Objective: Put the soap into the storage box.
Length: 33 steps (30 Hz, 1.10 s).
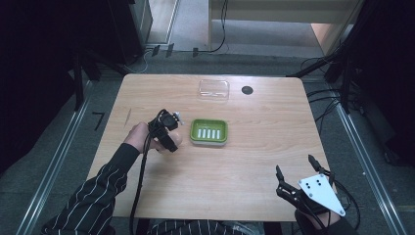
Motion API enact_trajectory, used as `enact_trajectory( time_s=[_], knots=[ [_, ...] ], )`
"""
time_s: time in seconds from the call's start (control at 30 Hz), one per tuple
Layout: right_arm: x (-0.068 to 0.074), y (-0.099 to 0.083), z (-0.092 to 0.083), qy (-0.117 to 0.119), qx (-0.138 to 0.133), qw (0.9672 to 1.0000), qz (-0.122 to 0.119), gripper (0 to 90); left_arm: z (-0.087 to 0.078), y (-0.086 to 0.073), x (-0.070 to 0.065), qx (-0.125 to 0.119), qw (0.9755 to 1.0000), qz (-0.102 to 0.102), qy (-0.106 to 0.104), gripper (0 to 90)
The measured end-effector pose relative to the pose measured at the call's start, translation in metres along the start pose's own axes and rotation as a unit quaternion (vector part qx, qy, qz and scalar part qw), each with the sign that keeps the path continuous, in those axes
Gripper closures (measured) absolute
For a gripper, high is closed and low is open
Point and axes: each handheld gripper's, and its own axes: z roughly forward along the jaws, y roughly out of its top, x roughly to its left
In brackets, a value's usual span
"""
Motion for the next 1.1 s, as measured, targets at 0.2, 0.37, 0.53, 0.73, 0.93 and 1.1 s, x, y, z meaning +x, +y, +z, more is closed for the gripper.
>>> enact_trajectory(
  time_s=[0.2,0.37,0.53,0.73,0.93,1.1],
  knots=[
    [0.000,0.000,0.000,0.000,0.000,1.0000,0.000,13.4,-0.001,0.006,0.000,-0.001,0.9999,0.014,0.003,33.7],
    [0.000,0.000,0.000,0.000,0.000,1.0000,0.000,13.4,-0.005,0.010,-0.001,-0.005,0.9998,0.021,0.003,33.7],
    [0.000,0.000,0.000,0.000,0.000,1.0000,-0.001,13.5,-0.009,0.016,-0.002,-0.012,0.9993,0.035,0.004,33.7],
    [-0.001,0.000,0.000,-0.001,-0.001,1.0000,0.001,13.4,-0.008,0.022,-0.003,-0.011,0.9987,0.051,0.001,33.7],
    [-0.001,0.000,0.000,0.000,0.001,1.0000,0.001,13.4,-0.011,0.028,-0.004,-0.015,0.9977,0.065,0.004,33.7],
    [-0.001,0.000,0.000,-0.001,0.000,1.0000,0.001,13.5,-0.012,0.035,-0.005,-0.020,0.9964,0.082,0.004,33.6]
  ],
)
